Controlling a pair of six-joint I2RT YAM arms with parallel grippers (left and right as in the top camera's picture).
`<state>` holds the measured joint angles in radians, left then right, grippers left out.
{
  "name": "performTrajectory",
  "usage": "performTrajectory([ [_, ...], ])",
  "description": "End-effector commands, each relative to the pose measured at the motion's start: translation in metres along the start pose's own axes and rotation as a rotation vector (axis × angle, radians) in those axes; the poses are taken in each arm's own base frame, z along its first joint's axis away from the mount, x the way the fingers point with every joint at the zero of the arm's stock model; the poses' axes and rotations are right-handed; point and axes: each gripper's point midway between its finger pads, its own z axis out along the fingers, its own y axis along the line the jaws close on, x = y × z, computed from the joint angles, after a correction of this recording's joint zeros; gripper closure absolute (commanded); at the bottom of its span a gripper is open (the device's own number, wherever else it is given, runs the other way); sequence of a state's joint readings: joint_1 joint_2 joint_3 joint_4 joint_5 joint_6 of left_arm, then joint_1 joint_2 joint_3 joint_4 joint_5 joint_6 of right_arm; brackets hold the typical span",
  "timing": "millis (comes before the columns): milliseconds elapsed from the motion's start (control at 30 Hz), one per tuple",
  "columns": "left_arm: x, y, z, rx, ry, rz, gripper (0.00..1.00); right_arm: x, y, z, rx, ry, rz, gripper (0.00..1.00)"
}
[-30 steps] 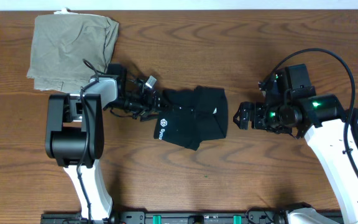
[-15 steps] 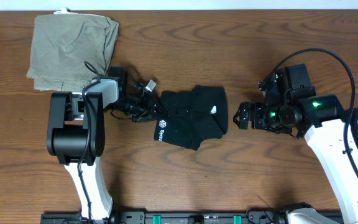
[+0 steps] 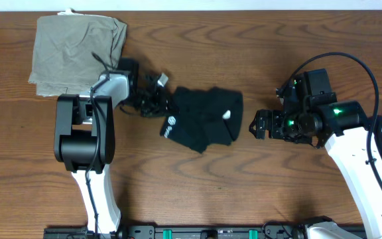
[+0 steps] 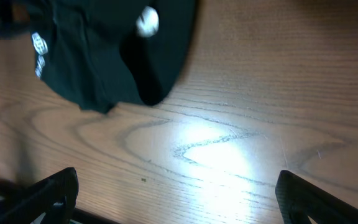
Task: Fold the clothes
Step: 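Grasp the black bundle's left edge with the left gripper, then lift and carry the black bundle onto the khaki garment with the left gripper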
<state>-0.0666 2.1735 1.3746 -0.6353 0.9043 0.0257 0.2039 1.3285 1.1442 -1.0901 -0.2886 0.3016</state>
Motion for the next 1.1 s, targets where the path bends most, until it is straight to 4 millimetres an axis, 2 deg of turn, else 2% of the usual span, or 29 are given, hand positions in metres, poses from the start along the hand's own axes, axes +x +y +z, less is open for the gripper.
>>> performTrajectory([
  [0,-0.032,0.016,-0.013,-0.139,-0.069,0.043,0.94,-0.001,0.001,-0.002,-0.006,-0.002,-0.027,0.01],
  [233,-0.088,0.001,-0.049,-0.256,-0.208,0.152,0.94,0.0,-0.001,-0.002,0.002,0.0,-0.025,0.01],
  [433,-0.127,-0.012,-0.078,-0.279,-0.333,0.232,0.94,0.006,-0.002,-0.003,0.008,0.023,-0.018,0.01],
  [600,-0.154,-0.003,-0.11,-0.287,-0.458,0.254,0.94,0.015,-0.005,-0.003,0.02,0.061,-0.007,0.01],
  [900,-0.194,0.03,-0.194,-0.297,-0.726,0.2,0.94,0.024,-0.008,-0.004,0.03,0.095,0.005,0.01],
  [1067,-0.212,0.029,-0.237,-0.301,-0.849,0.22,0.94,0.026,-0.008,-0.004,0.032,0.103,0.012,0.01],
])
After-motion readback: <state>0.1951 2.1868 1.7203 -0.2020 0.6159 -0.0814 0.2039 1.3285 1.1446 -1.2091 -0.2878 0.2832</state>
